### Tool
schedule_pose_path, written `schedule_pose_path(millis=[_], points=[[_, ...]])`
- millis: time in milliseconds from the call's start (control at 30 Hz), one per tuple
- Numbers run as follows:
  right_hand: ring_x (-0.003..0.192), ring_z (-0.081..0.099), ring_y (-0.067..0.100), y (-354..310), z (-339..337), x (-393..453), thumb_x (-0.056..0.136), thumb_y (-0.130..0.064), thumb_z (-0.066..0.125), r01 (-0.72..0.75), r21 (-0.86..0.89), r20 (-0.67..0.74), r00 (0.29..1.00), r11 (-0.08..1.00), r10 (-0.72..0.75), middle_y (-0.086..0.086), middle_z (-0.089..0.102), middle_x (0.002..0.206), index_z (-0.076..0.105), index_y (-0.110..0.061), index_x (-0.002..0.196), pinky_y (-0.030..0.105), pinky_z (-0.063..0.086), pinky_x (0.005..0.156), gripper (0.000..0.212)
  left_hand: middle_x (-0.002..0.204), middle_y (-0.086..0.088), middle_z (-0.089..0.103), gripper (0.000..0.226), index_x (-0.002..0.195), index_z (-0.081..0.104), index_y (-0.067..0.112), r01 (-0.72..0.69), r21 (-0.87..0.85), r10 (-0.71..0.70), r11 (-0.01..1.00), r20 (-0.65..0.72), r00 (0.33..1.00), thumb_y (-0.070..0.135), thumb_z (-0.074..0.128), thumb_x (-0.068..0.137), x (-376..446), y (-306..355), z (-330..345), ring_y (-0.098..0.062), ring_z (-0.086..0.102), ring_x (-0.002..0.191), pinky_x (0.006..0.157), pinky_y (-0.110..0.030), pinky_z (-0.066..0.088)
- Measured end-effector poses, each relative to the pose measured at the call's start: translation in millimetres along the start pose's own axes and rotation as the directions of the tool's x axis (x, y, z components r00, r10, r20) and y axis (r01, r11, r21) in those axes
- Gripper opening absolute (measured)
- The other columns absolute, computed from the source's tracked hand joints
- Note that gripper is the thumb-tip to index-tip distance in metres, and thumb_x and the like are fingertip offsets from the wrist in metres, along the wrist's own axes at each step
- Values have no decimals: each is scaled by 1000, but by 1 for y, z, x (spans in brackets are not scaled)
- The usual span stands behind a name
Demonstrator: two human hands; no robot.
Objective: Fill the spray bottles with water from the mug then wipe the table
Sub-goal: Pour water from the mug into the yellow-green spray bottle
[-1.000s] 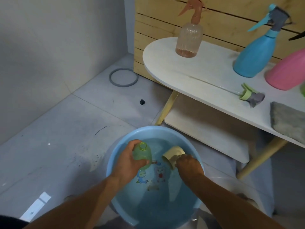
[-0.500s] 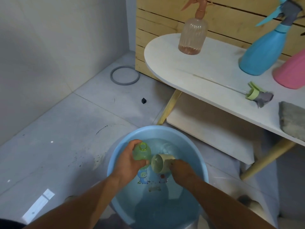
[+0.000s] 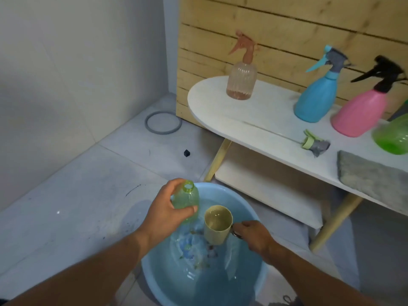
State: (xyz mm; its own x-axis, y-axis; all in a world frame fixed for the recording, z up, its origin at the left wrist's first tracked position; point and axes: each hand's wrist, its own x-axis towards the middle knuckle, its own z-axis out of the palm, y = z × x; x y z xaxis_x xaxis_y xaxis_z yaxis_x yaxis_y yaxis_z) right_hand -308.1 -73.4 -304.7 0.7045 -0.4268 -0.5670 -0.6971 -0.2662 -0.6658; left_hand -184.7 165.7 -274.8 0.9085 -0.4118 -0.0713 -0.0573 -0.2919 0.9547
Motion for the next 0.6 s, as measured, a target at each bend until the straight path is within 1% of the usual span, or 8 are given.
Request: schedule_pose_path(millis=[67, 167, 333, 367, 433, 500, 533, 600], points=[[54, 31, 15, -19, -17, -14, 71, -40, 66, 61, 26, 10, 998, 998, -61, -2, 39, 60, 51, -22, 63, 25, 27, 49, 25, 124, 17, 64, 63, 121, 59, 46, -46, 14, 46, 999, 8, 999, 14, 90, 77, 7, 20, -10, 4, 61, 112, 87, -18, 56], [57, 36, 14, -56, -45, -38, 77, -38, 68, 138, 13, -17, 990, 990, -138, -3, 42, 61, 54, -21, 66, 23, 31, 50, 24, 122, 19, 65, 68, 127, 58, 42, -82, 45, 79, 996, 46, 996, 17, 92, 74, 18, 49, -26, -1, 63, 115, 94, -26, 56], [62, 35, 16, -115, -83, -83, 80, -43, 68, 273, -11, -66, 960, 962, -273, 1, 40, 64, 54, -20, 72, 26, 30, 52, 27, 127, 14, 64, 82, 135, 55, 34, -174, 169, 155, 970, 117, 981, 40, 89, 60, 29, 97, -47, -3, 59, 120, 105, -34, 51], [63, 34, 16, -125, -89, -94, 79, -44, 68, 286, -11, -83, 955, 958, -286, 2, 38, 67, 53, -21, 75, 26, 29, 51, 28, 128, 14, 64, 85, 137, 55, 32, -184, 189, 161, 965, 132, 978, 40, 90, 60, 29, 106, -51, -3, 59, 121, 106, -34, 51], [63, 29, 15, -145, -99, -112, 67, -52, 68, 310, -7, -102, 946, 951, -309, 5, 34, 73, 49, -21, 77, 25, 26, 51, 38, 128, 14, 64, 84, 140, 54, 30, -191, 228, 154, 955, 170, 973, 34, 93, 65, 27, 119, -58, -3, 59, 122, 106, -33, 50], [63, 26, 16, -158, -107, -126, 61, -55, 66, 334, 10, -129, 935, 942, -330, 6, 32, 74, 45, -19, 76, 26, 24, 52, 45, 125, 16, 65, 79, 140, 56, 30, -206, 261, 152, 943, 212, 965, 29, 94, 70, 25, 128, -64, -2, 61, 119, 103, -29, 51], [63, 26, 17, -164, -110, -132, 65, -54, 67, 349, 15, -142, 928, 937, -344, 5, 31, 72, 44, -18, 76, 27, 23, 51, 45, 123, 16, 66, 76, 138, 57, 31, -214, 272, 151, 938, 234, 960, 27, 94, 71, 23, 132, -66, -1, 62, 116, 99, -25, 52], [59, 24, 15, -170, -116, -139, 81, -43, 67, 365, 16, -159, 920, 931, -358, 3, 30, 69, 37, -16, 75, 26, 22, 49, 41, 119, 17, 66, 70, 133, 59, 32, -234, 290, 153, 928, 276, 949, 26, 93, 73, 18, 137, -66, 1, 64, 109, 92, -20, 53]])
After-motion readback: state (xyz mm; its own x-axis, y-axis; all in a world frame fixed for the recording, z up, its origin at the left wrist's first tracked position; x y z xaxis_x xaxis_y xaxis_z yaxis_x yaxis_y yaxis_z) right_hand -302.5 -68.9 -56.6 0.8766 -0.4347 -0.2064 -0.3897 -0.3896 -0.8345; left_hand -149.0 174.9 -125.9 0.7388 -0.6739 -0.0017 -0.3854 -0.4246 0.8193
